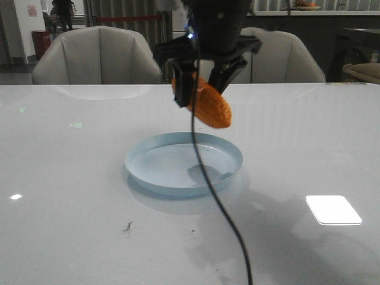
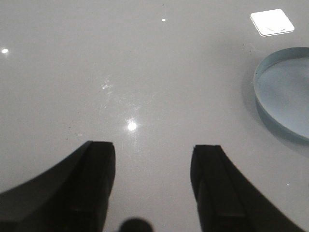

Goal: Place corn on plate with both arms
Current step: 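Lift the corn with the right gripper and carry it over the plate, then lower the corn onto the plate, open the right gripper and withdraw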

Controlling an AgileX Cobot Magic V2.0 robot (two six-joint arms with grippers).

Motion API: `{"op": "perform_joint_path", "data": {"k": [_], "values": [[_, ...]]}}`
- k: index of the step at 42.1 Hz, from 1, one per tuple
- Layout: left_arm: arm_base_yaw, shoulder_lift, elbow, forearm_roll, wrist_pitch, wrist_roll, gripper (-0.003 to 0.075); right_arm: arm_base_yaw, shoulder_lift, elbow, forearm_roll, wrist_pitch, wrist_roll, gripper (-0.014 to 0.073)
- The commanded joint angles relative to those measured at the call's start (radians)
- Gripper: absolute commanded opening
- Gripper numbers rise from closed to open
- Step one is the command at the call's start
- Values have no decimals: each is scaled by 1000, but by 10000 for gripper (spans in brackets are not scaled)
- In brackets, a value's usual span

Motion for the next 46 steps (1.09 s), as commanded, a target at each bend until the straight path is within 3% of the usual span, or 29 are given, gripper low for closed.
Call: {"op": "perform_joint_path", "data": {"k": [1, 4, 13, 29, 40, 46], "values": [[0, -11, -30, 7, -62, -10, 417, 22, -14, -32, -3, -53, -12, 335], [0, -11, -30, 7, -49, -10, 417, 31, 18, -32, -4, -65, -12, 372], [0, -11, -30, 7, 4, -10, 417, 35, 83, -32, -3, -98, -12, 595], [0, -11, -30, 7, 1, -10, 417, 0, -25, -167, -19, -8, 14, 594], [0, -11, -30, 7, -29, -19, 417, -160, -285, -205, 11, 64, 51, 594], [0, -11, -30, 7, -76, -26, 417, -275, -431, -80, 11, 82, 42, 594]]}}
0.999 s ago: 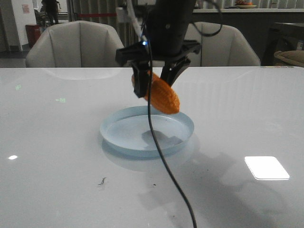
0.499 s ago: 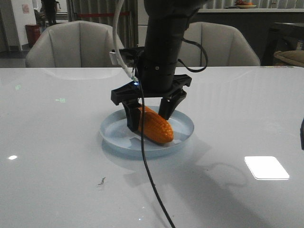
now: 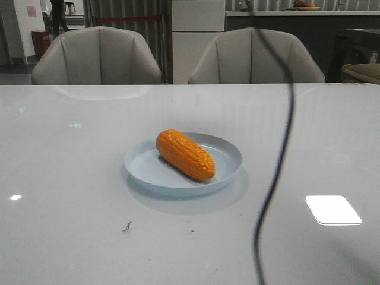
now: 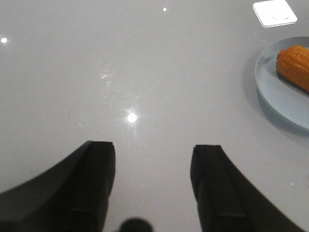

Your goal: Place corn on plate with both arms

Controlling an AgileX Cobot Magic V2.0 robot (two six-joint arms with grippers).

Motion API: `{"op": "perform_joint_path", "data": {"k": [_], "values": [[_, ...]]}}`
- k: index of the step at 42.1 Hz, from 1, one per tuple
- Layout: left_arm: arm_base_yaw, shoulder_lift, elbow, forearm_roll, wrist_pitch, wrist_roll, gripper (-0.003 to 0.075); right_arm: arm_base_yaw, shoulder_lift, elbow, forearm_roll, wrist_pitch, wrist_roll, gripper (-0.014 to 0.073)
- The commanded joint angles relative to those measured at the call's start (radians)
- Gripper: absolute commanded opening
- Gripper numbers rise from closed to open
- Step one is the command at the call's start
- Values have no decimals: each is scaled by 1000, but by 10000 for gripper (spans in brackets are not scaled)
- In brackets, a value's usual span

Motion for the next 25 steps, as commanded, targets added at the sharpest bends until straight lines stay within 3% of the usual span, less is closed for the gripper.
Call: {"op": "perform_joint_path", "data": {"k": [1, 9, 15, 19, 25], "values": [[0, -11, -30, 7, -107, -15, 417, -76, -154, 77, 2, -28, -8, 594], [0, -11, -30, 7, -112, -17, 417, -197, -422, 529, 2, -178, -11, 594], [0, -11, -30, 7, -112, -17, 417, -232, -652, 859, 2, -332, -11, 594], [0, -11, -30, 4, -109, -17, 417, -232, -785, 1004, 2, -373, -11, 594], [0, -11, -30, 0, -103, -17, 417, -232, -898, 1090, 1, -355, -11, 594]]}}
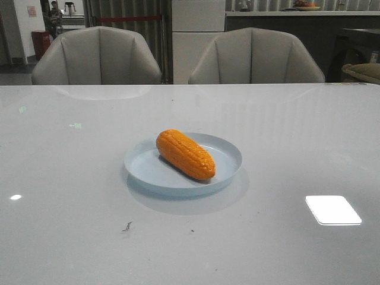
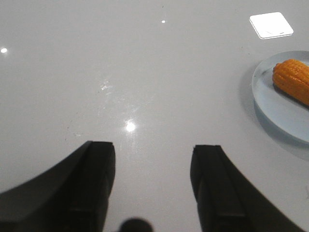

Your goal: Place corn on plate with both arms

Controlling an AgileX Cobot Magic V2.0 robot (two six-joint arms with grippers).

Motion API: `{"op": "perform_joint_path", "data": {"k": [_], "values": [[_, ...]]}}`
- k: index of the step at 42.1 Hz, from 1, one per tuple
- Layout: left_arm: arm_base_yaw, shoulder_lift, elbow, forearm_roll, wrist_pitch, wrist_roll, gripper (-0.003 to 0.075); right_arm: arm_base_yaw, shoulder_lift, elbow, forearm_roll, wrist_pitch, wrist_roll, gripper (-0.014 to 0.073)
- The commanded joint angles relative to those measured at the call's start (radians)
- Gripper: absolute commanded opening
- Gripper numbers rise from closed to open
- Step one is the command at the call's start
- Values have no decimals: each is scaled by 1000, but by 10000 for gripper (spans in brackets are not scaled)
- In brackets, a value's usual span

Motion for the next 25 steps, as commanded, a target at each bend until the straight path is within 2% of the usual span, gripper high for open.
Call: {"op": "perform_joint_path", "data": {"k": [1, 15, 25], "values": [[0, -11, -30, 0, -72, -15, 417, -7, -67, 10, 1, -78, -9, 594], [0, -11, -30, 0, -70, -15, 400, -7, -79, 12, 2, -13, -9, 594], [0, -11, -30, 0, -70, -15, 195, -7, -75, 12, 2, -10, -9, 594]]}}
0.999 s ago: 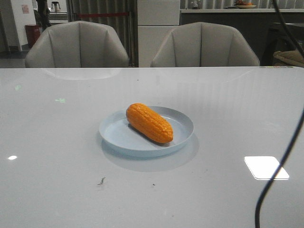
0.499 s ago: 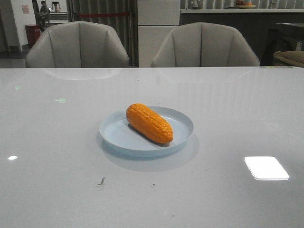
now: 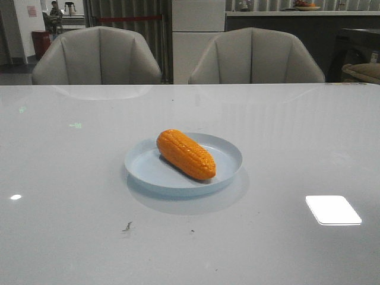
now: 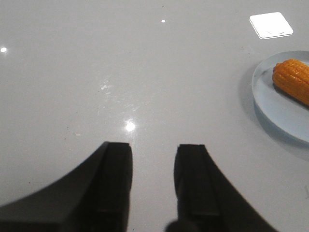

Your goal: Place corn on plate with both arms

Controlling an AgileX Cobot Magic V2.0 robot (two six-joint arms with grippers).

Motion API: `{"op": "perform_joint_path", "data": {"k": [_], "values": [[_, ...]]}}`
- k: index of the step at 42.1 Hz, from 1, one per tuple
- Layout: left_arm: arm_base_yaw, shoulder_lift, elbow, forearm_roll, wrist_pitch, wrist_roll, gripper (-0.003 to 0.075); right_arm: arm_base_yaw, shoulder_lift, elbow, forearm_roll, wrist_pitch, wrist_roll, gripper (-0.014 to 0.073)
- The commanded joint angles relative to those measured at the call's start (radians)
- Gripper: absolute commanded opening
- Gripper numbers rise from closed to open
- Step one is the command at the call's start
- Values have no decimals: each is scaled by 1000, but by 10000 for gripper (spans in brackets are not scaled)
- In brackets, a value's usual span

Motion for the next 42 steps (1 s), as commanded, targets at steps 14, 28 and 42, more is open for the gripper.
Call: {"op": "perform_joint_path", "data": {"k": [14, 28, 42], "values": [[0, -11, -30, 0, -72, -13, 90, -7, -4, -29, 2, -51, -9, 594], [0, -39, -20, -3, -82, -13, 90, -7, -4, -29, 2, -50, -9, 594], [144, -284, 0, -115, -145, 169, 90, -7, -4, -29, 2, -50, -9, 594]]}}
